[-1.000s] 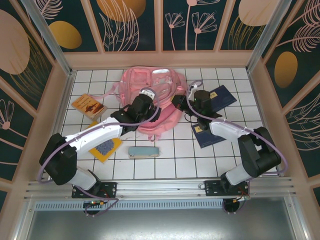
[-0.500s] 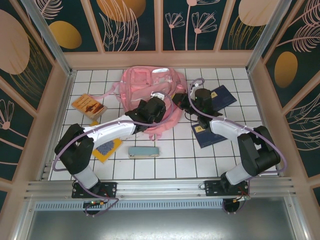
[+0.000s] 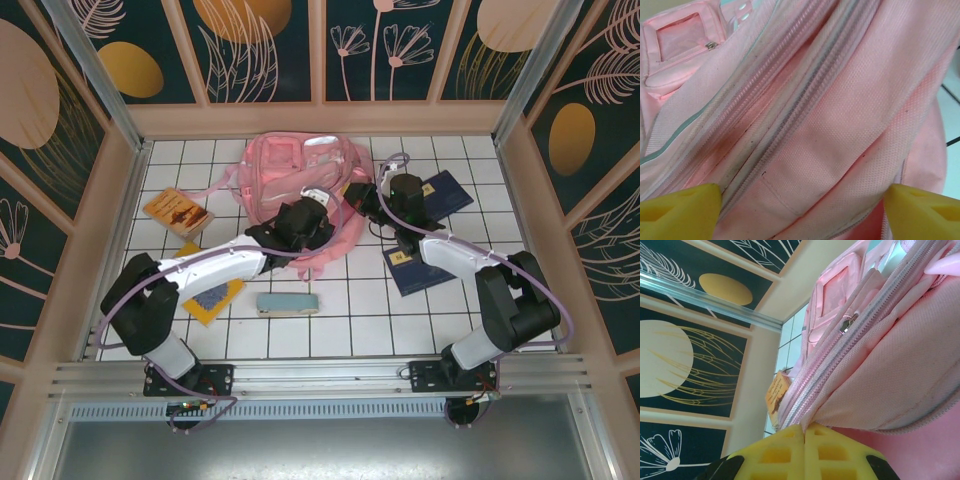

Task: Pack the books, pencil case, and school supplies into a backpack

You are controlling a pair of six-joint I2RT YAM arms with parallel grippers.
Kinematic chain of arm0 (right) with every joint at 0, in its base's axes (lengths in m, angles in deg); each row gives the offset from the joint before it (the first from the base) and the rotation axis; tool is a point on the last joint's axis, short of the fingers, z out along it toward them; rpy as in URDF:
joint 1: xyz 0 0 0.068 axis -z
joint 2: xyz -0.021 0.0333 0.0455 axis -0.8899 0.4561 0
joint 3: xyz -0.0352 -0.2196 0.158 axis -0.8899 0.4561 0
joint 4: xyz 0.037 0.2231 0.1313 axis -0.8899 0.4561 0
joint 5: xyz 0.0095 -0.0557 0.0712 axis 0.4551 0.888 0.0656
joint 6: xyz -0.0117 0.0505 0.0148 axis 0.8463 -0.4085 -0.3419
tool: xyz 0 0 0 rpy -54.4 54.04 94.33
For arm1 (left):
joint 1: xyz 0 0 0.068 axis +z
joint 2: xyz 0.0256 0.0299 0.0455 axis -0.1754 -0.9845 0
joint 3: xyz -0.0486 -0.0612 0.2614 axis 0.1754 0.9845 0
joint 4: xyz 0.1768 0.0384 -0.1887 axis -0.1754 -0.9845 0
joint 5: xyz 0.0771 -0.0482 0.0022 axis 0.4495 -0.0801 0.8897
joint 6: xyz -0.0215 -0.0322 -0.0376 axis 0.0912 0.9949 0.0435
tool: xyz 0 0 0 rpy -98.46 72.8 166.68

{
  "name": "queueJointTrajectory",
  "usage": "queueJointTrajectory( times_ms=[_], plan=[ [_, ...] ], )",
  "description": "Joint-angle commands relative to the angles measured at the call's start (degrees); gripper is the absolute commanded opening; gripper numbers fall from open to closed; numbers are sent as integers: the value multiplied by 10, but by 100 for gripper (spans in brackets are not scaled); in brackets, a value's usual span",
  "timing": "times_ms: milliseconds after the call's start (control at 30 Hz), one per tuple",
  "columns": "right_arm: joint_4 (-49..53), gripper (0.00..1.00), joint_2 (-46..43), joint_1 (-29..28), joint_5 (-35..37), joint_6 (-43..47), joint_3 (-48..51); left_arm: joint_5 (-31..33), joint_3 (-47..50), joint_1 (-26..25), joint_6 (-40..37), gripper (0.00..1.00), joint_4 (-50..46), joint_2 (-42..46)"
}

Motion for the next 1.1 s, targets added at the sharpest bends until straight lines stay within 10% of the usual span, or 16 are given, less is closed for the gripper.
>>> queueJointTrajectory(
  times_ms=[0,300,433,567,867,1067],
  plan=[
    [-53,0,-10,2,-13,-7,-24,87,-23,-9,-9,80,-17,-39],
    [-41,0,-16,13,-6,4,-11,189,-48,-9,-2,16,-3,-23],
    [-32,0,-22,18,2,16,-11,180,-73,-8,0,5,-9,4],
    [-31,2,-23,20,3,22,-8,170,-100,-8,-2,3,-15,12],
    [20,51,-88,27,62,46,71,153,-77,-8,18,5,-19,-13],
    [86,64,-253,61,163,54,225,62,-33,-8,66,46,-17,2]
  ],
)
